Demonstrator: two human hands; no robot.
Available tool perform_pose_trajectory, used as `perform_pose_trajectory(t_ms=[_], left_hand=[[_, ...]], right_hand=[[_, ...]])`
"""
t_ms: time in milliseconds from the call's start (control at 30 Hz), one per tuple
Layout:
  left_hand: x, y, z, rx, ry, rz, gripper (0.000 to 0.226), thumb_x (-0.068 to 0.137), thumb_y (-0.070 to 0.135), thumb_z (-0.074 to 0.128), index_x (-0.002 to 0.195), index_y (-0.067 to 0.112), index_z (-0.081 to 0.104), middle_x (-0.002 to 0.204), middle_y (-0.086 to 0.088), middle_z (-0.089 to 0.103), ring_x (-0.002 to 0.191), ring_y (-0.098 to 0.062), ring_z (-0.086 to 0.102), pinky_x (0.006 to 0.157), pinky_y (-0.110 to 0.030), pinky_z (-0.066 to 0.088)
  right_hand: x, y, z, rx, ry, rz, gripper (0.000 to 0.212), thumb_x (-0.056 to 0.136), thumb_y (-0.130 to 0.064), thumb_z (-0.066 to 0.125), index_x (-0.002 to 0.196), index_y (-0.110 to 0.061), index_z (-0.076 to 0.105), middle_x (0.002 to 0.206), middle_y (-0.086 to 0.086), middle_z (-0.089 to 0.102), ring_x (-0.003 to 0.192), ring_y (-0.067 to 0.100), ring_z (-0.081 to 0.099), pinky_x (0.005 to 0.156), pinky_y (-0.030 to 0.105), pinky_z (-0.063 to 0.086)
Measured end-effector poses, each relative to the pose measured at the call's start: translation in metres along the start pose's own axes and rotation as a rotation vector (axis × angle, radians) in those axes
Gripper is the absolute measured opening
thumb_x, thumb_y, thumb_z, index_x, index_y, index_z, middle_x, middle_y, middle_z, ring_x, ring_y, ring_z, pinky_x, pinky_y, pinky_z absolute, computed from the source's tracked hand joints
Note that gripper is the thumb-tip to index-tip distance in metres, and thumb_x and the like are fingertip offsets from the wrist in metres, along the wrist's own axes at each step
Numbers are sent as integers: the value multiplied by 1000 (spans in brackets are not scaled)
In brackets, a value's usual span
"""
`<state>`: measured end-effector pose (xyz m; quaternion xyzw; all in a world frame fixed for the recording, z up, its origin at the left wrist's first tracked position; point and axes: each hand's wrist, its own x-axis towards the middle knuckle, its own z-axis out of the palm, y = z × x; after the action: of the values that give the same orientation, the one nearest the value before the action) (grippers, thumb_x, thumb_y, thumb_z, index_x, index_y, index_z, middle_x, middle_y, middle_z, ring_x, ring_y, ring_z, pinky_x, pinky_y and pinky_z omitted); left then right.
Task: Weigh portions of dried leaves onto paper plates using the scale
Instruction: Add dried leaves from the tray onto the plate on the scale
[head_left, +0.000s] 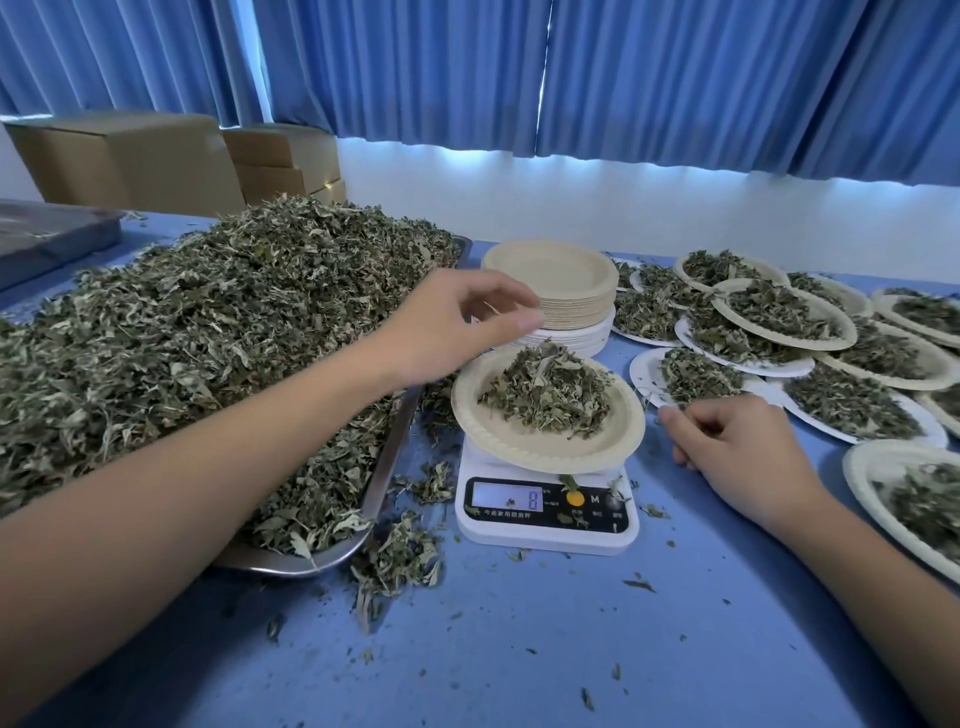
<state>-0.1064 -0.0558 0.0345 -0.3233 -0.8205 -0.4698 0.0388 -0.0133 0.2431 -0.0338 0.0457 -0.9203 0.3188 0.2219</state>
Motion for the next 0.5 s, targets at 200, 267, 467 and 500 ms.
perform_pose_trajectory(t_ms=[200, 267, 467, 500], left_hand=[[-1, 3, 22, 229, -24, 69, 30, 82, 41, 81, 107, 25, 77, 97, 9, 74, 82, -7, 65, 70, -19, 49], [-2, 2, 23, 225, -31, 67, 22, 83, 34, 81, 102, 21, 79, 89, 9, 75, 77, -6, 64, 71, -19, 50], [-1, 6, 16, -40, 153, 42, 13, 84, 19, 81, 97, 15, 78, 84, -4, 76, 75, -21, 69, 73, -34, 60], [0, 7, 14, -90, 195, 48, 12, 84, 16, 81, 95, 16, 78, 84, -5, 76, 74, -21, 69, 75, -37, 59]], right_hand=[[1, 2, 0, -1, -5, 6, 54, 101, -27, 63, 48, -19, 61, 48, -4, 61, 45, 15, 56, 51, 17, 42], [1, 1, 1, -5, -7, 2, 54, 101, -27, 63, 47, -19, 61, 48, -4, 61, 45, 15, 56, 52, 19, 43], [2, 2, 1, -2, -16, 15, 54, 101, -29, 63, 48, -19, 61, 48, -2, 61, 46, 19, 57, 53, 24, 44], [1, 2, 1, -3, -17, 16, 54, 101, -29, 63, 48, -20, 61, 48, -2, 61, 46, 20, 56, 52, 24, 43]])
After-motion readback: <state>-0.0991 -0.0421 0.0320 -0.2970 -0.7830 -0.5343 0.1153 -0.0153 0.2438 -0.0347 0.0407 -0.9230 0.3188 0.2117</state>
